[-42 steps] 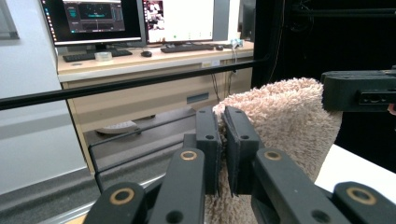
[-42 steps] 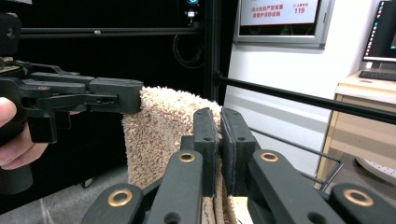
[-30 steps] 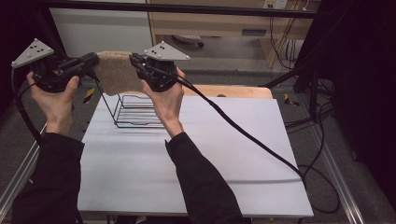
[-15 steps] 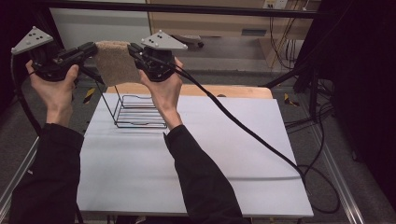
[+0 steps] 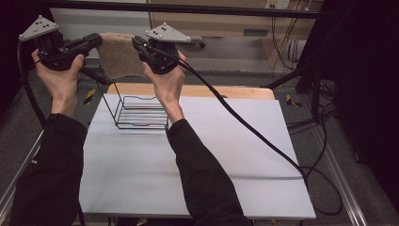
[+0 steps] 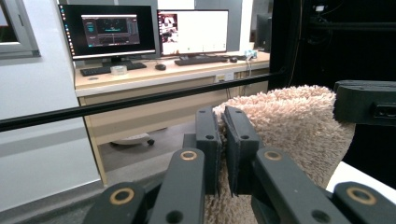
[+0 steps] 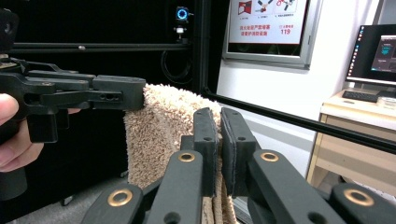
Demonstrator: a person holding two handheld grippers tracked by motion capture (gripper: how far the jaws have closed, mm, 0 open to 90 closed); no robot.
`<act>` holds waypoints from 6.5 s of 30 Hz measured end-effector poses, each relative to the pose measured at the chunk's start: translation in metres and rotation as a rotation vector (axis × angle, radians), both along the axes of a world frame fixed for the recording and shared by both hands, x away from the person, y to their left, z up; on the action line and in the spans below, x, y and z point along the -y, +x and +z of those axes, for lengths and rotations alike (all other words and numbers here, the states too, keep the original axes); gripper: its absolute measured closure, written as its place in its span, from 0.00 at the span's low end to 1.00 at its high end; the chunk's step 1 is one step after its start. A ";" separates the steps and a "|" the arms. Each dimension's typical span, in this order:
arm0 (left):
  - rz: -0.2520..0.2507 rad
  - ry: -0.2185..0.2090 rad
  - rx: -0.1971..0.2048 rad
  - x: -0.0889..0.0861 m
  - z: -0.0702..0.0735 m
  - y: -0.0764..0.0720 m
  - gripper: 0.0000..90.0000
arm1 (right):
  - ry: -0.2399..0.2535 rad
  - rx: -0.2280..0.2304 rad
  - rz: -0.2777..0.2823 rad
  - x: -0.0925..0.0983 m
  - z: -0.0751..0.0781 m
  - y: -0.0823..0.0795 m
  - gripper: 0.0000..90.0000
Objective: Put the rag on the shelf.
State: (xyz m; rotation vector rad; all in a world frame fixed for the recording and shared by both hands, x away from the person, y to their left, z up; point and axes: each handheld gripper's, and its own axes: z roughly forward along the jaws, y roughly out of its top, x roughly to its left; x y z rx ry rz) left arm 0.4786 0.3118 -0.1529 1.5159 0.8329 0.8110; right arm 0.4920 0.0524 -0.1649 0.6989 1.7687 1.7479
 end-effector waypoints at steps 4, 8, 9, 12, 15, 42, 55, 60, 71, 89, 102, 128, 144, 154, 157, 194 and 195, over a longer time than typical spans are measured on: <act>0.004 0.014 -0.006 0.001 -0.001 0.006 0.94 | -0.003 -0.004 -0.009 0.000 -0.001 0.006 0.95; 0.009 0.022 0.000 0.001 -0.003 0.012 0.94 | -0.006 -0.003 -0.013 -0.001 -0.003 0.012 0.95; 0.010 0.022 0.000 0.000 -0.004 0.014 0.94 | -0.005 -0.004 -0.014 -0.001 -0.004 0.014 0.95; 0.010 0.027 -0.003 0.000 -0.006 0.019 0.94 | -0.010 -0.012 -0.011 -0.002 -0.005 0.018 0.95; 0.012 0.036 -0.007 -0.001 -0.010 0.022 0.94 | -0.018 -0.016 -0.015 -0.003 -0.008 0.021 0.95; -0.026 0.064 -0.064 -0.013 -0.053 0.017 0.94 | -0.112 -0.091 -0.010 -0.012 -0.039 0.023 0.95; -0.062 0.071 -0.073 -0.014 -0.065 0.004 0.93 | -0.141 -0.092 0.020 -0.007 -0.048 0.013 0.95; -0.083 0.063 -0.094 -0.017 -0.070 -0.003 0.92 | -0.169 -0.101 0.034 -0.008 -0.050 0.007 0.95; -0.087 0.099 -0.146 -0.017 -0.080 -0.016 0.90 | -0.223 -0.156 0.057 -0.011 -0.056 -0.004 0.94; -0.091 0.047 -0.200 -0.016 -0.058 -0.016 0.90 | -0.248 -0.181 0.092 -0.006 -0.069 -0.005 0.94; -0.121 0.094 -0.275 -0.011 -0.082 -0.014 0.99 | -0.277 -0.198 0.111 -0.005 -0.074 -0.007 0.89; -0.082 0.145 -0.278 -0.010 -0.104 -0.007 0.99 | -0.295 -0.286 0.101 -0.012 -0.082 0.003 0.97; -0.076 0.119 -0.271 -0.011 -0.103 -0.010 0.93 | -0.279 -0.257 0.105 -0.006 -0.081 -0.001 0.89; -0.076 0.128 -0.292 -0.013 -0.097 -0.022 0.76 | -0.265 -0.243 0.118 0.008 -0.069 -0.014 0.73; -0.071 0.138 -0.299 -0.014 -0.097 -0.026 0.69 | -0.260 -0.246 0.122 0.015 -0.068 -0.018 0.68; -0.144 0.164 -0.380 0.009 -0.186 -0.074 0.12 | -0.224 -0.382 0.015 0.168 -0.136 -0.062 0.10; -0.144 0.163 -0.384 0.010 -0.189 -0.076 0.11 | -0.224 -0.387 0.010 0.173 -0.139 -0.064 0.10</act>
